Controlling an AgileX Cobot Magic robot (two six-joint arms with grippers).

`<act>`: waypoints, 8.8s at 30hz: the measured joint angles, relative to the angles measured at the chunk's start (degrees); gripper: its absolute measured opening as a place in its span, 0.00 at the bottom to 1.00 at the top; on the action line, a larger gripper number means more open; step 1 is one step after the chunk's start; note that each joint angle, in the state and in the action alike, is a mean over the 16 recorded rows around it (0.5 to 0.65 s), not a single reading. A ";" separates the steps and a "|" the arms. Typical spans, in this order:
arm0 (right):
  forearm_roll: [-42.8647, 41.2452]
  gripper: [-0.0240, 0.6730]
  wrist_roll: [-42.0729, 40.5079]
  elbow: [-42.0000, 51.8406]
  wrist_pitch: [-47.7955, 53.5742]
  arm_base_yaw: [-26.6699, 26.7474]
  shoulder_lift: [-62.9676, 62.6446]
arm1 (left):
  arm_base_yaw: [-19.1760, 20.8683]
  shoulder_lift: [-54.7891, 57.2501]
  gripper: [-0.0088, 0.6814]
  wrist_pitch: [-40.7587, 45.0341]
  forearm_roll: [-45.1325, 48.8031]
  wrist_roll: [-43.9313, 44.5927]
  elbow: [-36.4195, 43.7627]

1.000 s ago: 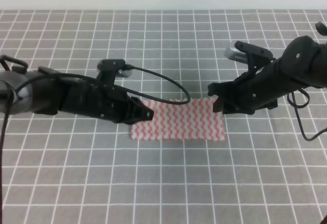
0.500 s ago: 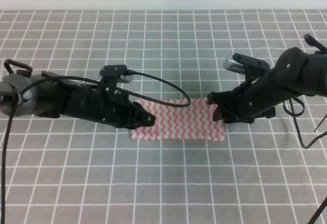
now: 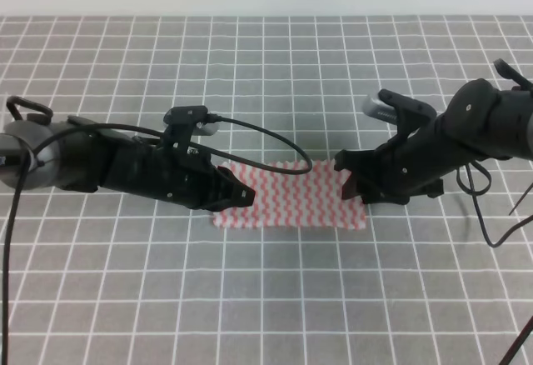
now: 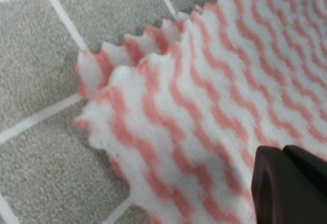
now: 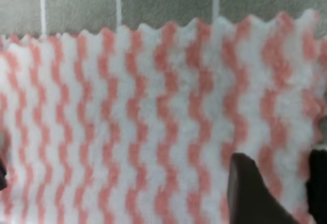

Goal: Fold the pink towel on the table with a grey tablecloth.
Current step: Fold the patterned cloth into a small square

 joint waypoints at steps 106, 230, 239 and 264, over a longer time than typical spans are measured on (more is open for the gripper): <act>22.47 0.01 -15.50 -13.25 6.50 8.02 7.33 | 6.09 1.73 0.01 3.50 -4.86 3.06 0.00; 24.43 0.03 -19.87 -17.14 11.11 7.44 12.08 | 7.21 -1.57 0.01 3.33 -2.87 2.69 -1.35; 22.95 0.03 -19.77 -17.14 11.41 6.90 11.48 | 3.07 -1.53 0.01 3.17 -0.43 2.36 -3.75; 14.36 0.01 -14.56 -17.15 13.82 5.85 11.06 | -0.05 -2.04 0.01 -1.94 22.60 -14.70 -4.50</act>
